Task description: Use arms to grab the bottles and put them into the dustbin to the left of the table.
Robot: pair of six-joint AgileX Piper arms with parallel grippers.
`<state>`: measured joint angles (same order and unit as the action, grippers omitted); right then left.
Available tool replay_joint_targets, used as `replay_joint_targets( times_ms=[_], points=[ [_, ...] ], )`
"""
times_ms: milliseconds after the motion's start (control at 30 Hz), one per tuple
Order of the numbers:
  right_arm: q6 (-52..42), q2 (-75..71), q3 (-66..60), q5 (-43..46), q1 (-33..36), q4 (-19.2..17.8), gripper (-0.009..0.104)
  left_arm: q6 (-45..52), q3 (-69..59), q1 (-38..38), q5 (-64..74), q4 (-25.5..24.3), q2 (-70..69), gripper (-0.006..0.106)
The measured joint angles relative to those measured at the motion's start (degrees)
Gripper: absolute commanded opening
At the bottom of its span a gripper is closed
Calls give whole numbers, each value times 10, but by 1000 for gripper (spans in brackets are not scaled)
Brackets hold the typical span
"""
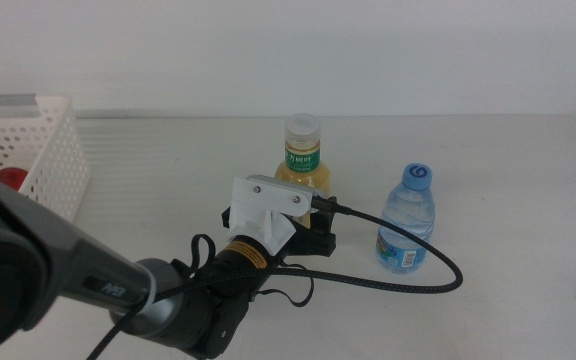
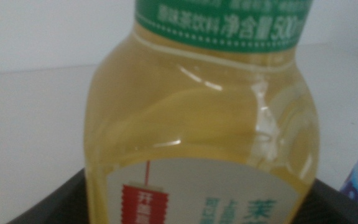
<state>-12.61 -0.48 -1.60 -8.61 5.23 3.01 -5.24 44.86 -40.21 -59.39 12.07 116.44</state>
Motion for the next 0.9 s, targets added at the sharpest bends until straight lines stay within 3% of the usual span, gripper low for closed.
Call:
replay_joint_targets(
  times_ms=[233,367,600,633,700,767,900],
  points=[
    [0,0,0,0,0,0,68,0,7,0,-33,1,25,88],
    [0,0,0,0,0,0,68,0,8,0,-39,1,27,79],
    [0,0,0,0,0,0,68,1,8,0,-43,3,28,40],
    [0,0,0,0,0,0,68,1,7,0,-44,3,28,22],
    [0,0,0,0,0,0,68,0,7,0,-44,0,28,12],
    [0,0,0,0,0,0,68,-1,7,0,-44,-3,28,6],
    [0,0,0,0,0,0,68,-5,7,0,-31,-13,21,6]
  ],
)
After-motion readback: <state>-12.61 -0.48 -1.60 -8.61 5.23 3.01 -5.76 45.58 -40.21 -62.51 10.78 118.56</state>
